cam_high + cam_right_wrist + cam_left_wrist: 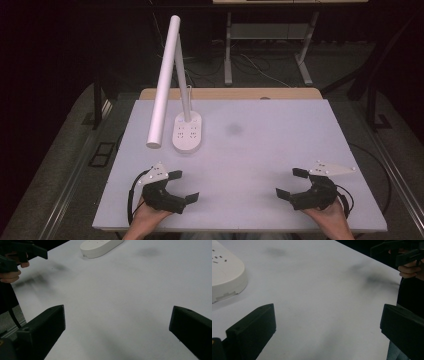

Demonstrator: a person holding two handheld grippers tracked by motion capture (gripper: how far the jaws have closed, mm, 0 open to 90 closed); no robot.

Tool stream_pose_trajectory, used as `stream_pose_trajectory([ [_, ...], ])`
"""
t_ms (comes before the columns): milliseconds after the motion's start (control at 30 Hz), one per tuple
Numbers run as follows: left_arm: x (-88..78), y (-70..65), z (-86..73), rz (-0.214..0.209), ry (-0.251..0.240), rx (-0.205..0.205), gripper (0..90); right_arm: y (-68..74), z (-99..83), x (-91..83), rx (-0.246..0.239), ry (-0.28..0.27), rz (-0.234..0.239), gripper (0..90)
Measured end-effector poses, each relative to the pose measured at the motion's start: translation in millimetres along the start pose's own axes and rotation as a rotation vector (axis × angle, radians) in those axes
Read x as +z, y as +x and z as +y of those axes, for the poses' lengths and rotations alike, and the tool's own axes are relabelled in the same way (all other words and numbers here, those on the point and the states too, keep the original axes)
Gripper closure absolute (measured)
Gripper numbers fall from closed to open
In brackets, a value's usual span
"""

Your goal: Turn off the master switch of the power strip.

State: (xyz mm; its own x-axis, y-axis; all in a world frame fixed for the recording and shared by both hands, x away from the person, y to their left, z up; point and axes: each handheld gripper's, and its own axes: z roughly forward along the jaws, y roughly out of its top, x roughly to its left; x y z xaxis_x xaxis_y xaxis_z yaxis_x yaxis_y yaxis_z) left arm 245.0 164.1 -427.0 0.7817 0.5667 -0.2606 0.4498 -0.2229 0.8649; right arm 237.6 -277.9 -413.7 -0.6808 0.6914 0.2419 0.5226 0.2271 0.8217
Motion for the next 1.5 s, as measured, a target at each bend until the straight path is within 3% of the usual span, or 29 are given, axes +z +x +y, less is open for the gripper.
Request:
stream_pose_trajectory([
  [900, -3.2, 0.2, 3.0, 0.004, 0.005, 0.021, 0.0, -1.9, -1.6, -1.8, 0.016, 0.031, 0.016, 0.0],
  [1500, -6.4, 1.3, 12.6, 0.001, 0.054, 0.02, 0.7, -4.1, -1.7, -5.1, 0.031, 0.025, 0.017, 0.0],
])
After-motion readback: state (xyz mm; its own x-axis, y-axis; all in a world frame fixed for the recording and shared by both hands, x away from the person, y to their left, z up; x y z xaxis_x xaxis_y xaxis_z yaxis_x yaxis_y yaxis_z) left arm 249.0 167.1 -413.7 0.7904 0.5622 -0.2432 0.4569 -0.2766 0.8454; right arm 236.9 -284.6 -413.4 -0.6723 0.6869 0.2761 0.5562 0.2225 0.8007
